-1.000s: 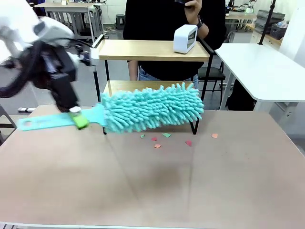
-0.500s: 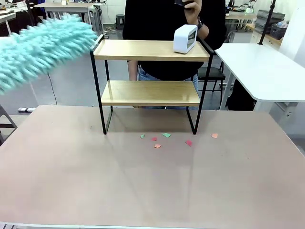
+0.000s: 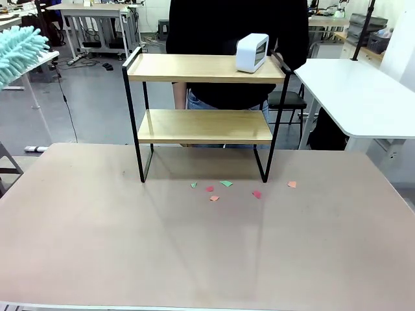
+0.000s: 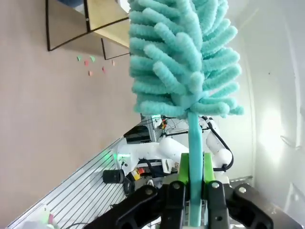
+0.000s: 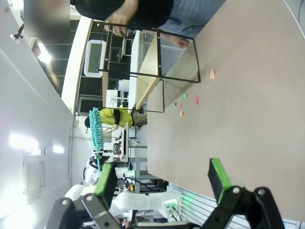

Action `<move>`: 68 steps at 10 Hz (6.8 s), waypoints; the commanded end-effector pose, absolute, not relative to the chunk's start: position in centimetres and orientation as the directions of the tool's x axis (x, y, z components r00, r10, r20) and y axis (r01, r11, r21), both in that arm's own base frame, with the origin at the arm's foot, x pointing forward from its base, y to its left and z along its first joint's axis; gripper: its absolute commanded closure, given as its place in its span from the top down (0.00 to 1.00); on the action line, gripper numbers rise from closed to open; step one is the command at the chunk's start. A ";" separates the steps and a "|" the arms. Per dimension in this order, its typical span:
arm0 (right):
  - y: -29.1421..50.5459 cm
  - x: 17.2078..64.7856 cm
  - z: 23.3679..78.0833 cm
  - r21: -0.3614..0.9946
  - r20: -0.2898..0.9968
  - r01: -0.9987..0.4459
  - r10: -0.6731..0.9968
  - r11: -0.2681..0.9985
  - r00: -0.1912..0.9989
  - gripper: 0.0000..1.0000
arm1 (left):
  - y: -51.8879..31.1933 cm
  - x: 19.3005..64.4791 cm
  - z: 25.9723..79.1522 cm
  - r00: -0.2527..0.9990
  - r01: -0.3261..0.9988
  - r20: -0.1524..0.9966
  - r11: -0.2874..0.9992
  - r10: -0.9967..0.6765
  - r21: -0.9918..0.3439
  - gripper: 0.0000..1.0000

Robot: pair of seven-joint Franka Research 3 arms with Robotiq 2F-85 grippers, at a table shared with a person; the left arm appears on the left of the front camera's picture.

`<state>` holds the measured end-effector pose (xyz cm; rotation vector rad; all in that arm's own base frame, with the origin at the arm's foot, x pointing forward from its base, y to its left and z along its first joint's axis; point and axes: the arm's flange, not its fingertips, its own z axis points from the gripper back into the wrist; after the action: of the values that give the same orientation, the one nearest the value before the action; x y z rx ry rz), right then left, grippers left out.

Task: Clean the shelf.
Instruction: Clean the remaining tier of the Shelf with the Duster once objects are removed, then hand the Duster back to the human.

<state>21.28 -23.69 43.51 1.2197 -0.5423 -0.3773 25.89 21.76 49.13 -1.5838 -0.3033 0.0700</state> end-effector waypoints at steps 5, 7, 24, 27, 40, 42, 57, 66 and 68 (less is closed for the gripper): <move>-23.7 21.4 43.5 0.951 0.217 -0.048 -0.551 0.305 0.806 1.00 | 22.8 27.7 46.4 0.969 0.070 0.061 -0.028 0.238 -0.997 0.13; -23.7 21.4 43.5 0.951 0.217 -0.048 -0.551 0.305 0.806 1.00 | 22.8 27.7 46.4 0.969 0.070 0.061 -0.028 0.238 -0.997 0.13; -6.2 25.6 55.5 0.826 0.387 -0.404 0.126 0.393 0.913 1.00 | 1.7 30.0 56.5 0.578 0.313 0.250 -0.072 -0.777 -0.947 0.13; -3.7 27.0 55.8 0.823 0.357 -0.403 0.187 0.400 0.915 1.00 | -0.6 31.4 56.3 0.387 0.316 0.159 -0.032 -0.908 -0.948 0.13; 19.1 28.2 51.8 0.909 0.188 -0.336 0.478 0.245 0.858 1.00 | -17.7 39.3 56.6 -0.029 0.365 0.006 -0.016 -1.000 -0.931 0.13; 21.1 29.4 52.0 0.948 0.181 -0.287 0.511 0.137 0.840 1.00 | -19.3 39.3 56.3 -0.020 0.393 -0.025 0.015 -0.999 -0.919 0.13; 27.4 25.1 49.3 0.929 0.087 -0.306 0.680 0.209 0.728 0.00 | -21.3 39.3 55.5 0.002 0.383 -0.022 0.021 -1.000 -0.923 0.13; 27.2 25.3 49.1 0.930 0.095 -0.312 0.691 0.195 0.717 0.00 | -21.4 38.9 55.2 -0.044 0.377 -0.061 0.040 -0.997 -0.925 0.13; 27.3 25.3 49.0 0.930 0.094 -0.311 0.693 0.195 0.714 0.00 | -21.5 38.9 55.3 -0.032 0.389 -0.070 0.052 -0.997 -0.920 0.13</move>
<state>25.34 27.48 49.24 1.1833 0.3809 0.7070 38.80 -21.88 54.24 -0.8845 0.9620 -1.3617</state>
